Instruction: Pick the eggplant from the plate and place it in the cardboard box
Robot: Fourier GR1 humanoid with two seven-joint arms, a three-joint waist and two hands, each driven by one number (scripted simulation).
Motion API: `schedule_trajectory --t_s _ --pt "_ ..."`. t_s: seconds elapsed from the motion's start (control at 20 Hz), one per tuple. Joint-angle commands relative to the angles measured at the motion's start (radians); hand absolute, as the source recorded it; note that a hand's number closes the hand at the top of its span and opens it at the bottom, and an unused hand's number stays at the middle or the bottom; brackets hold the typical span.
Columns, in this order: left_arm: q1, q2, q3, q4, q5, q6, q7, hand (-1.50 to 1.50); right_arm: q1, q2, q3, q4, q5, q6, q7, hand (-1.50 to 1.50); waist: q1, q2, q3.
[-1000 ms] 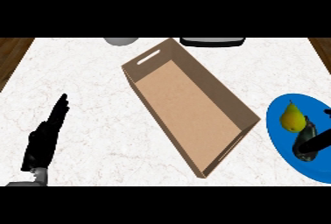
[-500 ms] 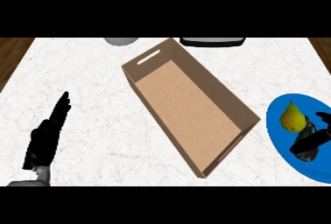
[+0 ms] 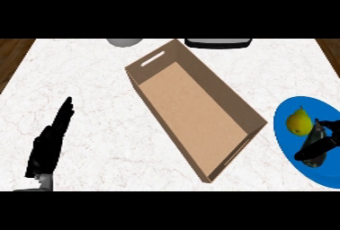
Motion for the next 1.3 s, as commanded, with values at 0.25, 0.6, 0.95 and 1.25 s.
schedule_trajectory --t_s 0.25,0.6,0.95,1.25 --pt "-0.007 0.0 0.028 0.013 -0.005 -0.034 0.003 0.0 0.049 0.015 0.056 -0.082 0.196 -0.058 0.009 1.5 -0.003 0.001 0.003" --pt "-0.028 -0.005 0.064 -0.009 -0.005 -0.054 0.023 0.0 0.017 -0.038 -0.027 -0.027 0.281 -0.043 -0.098 1.5 -0.002 0.002 0.004" --pt "-0.028 -0.034 0.029 0.011 -0.028 -0.026 0.01 0.0 0.006 -0.073 0.243 -0.283 0.426 -0.12 -0.546 1.5 0.004 -0.005 0.005" --pt "-0.024 -0.038 0.039 -0.007 -0.037 -0.015 0.024 0.0 0.119 -0.169 0.151 -0.415 0.453 -0.229 -0.683 1.5 -0.017 -0.001 0.004"
